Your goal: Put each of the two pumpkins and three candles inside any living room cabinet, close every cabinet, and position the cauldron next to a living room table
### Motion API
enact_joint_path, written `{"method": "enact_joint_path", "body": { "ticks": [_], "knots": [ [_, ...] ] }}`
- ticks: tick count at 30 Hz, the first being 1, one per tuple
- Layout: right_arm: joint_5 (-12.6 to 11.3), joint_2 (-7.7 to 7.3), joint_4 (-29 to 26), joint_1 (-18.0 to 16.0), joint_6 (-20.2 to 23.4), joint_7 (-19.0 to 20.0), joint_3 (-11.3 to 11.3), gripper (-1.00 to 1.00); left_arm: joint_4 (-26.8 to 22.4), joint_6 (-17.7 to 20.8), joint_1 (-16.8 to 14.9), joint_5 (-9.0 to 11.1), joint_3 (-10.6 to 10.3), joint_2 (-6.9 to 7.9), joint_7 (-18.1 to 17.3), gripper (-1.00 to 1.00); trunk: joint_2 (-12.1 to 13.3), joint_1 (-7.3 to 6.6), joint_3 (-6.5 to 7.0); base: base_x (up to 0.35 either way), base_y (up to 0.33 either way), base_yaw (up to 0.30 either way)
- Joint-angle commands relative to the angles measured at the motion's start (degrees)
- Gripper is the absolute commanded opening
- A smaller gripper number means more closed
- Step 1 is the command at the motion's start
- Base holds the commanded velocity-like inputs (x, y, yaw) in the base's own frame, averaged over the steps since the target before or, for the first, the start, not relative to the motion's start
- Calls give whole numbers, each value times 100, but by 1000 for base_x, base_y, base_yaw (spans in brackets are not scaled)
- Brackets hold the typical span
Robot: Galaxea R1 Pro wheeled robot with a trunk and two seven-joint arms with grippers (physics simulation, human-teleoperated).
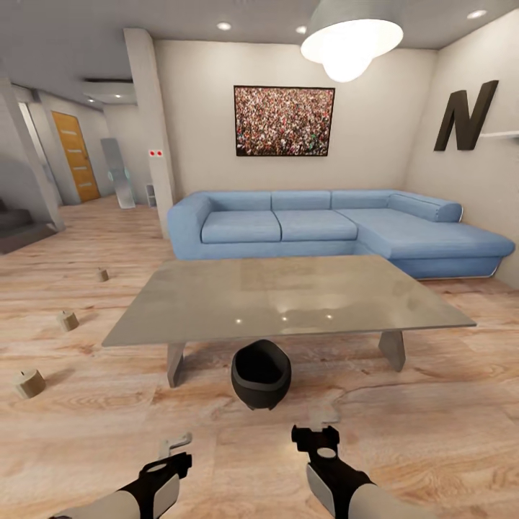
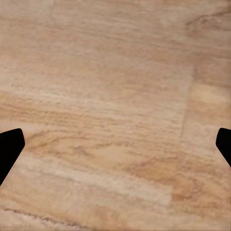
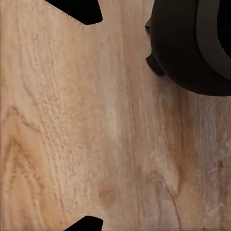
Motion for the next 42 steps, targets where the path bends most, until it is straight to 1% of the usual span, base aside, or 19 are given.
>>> {"method": "enact_joint_path", "body": {
  "ticks": [1, 2, 3, 4, 5, 8, 12, 14, 15, 20, 23, 26, 30, 31, 32, 34, 36, 39, 42],
  "knots": [
    [-57, 0, 12, 25, -78, -25, 49, 100, 21, -37, -2, 59, -46, 5, 18, 100, 39, -24, 13, 0, 0, 0],
    [-66, -81, 20, 381, -286, 10, 48, 100, 91, -74, 102, 63, -46, 11, 35, 100, 79, -46, 31, 0, 0, 0],
    [-69, -104, 20, 506, -542, 2, 48, 100, 92, -91, 114, 67, -43, 15, 58, 100, 120, -68, 49, 0, 0, 0],
    [-43, -117, 81, 648, -1046, -11, 55, 100, 93, -214, 120, 74, -41, 61, 78, 100, 160, -90, 68, 0, 0, -151],
    [-33, -119, 163, 691, -1198, -2, 56, 100, 93, -326, 121, 73, -41, 82, 86, 100, 200, -112, 88, 0, 0, -213],
    [-26, -120, 393, 724, -1341, 16, 57, 100, 93, -467, 121, 73, -41, 97, 90, 100, 320, -178, 148, -2, 0, -244],
    [-29, -121, 516, 734, -1588, 27, 57, 100, 93, -498, 122, 73, -38, 102, 77, 100, 481, -265, 230, -99, 0, -270],
    [-30, -121, 593, 746, -1851, 28, 57, 100, 93, -500, 122, 73, -37, 102, 66, 100, 561, -309, 271, -249, 0, -275],
    [-25, -121, 739, 760, -2042, 29, 57, 100, 93, -500, 122, 76, -35, 107, 61, 100, 601, -331, 291, -308, 0, -276],
    [-33, -153, 869, 770, -2244, 29, 51, 100, 99, -496, 131, 80, -33, 132, 59, 100, 801, -441, 395, -324, 0, -277],
    [-40, -212, 911, 794, -2372, 29, 49, 100, 101, -495, 238, 81, -33, 171, 53, 100, 922, -507, 456, -332, 0, -224],
    [-45, -252, 956, 860, -2492, 31, 49, 100, 101, -498, 389, 81, -33, 196, 51, 100, 1042, -573, 512, -334, 0, -98],
    [-57, -273, 1001, 1009, -2639, 28, 50, 100, 102, -500, 713, 81, -33, 242, 42, 100, 1202, -661, 585, -242, 0, -29],
    [-77, -277, 1008, 1039, -2663, 23, 49, 100, 102, -505, 861, 77, -33, 297, 18, 100, 1243, -683, 603, -64, 0, -7],
    [-79, -278, 1010, 1047, -2668, 25, 49, 100, 102, -510, 919, 75, -33, 319, -17, 100, 1283, -705, 621, -41, 0, -4],
    [-81, -278, 1011, 1054, -2673, 30, 49, 100, 102, -519, 996, 74, -33, 338, -111, 100, 1363, -749, 657, -27, 0, -3],
    [-92, -283, 1008, 1058, -2676, 35, 47, 100, 102, -524, 1069, 73, -33, 353, -310, 100, 1443, -792, 693, -10, 0, -1],
    [-96, -295, 989, 1060, -2677, 33, 42, 100, 102, -522, 1094, 73, -33, 362, -411, 100, 1563, -858, 747, -3, 0, 0],
    [-96, -405, 938, 1060, -2684, 40, 35, 100, 102, -499, 1103, 73, -33, 360, -449, 100, 1684, -924, 801, -1, 0, 6]
  ]
}}
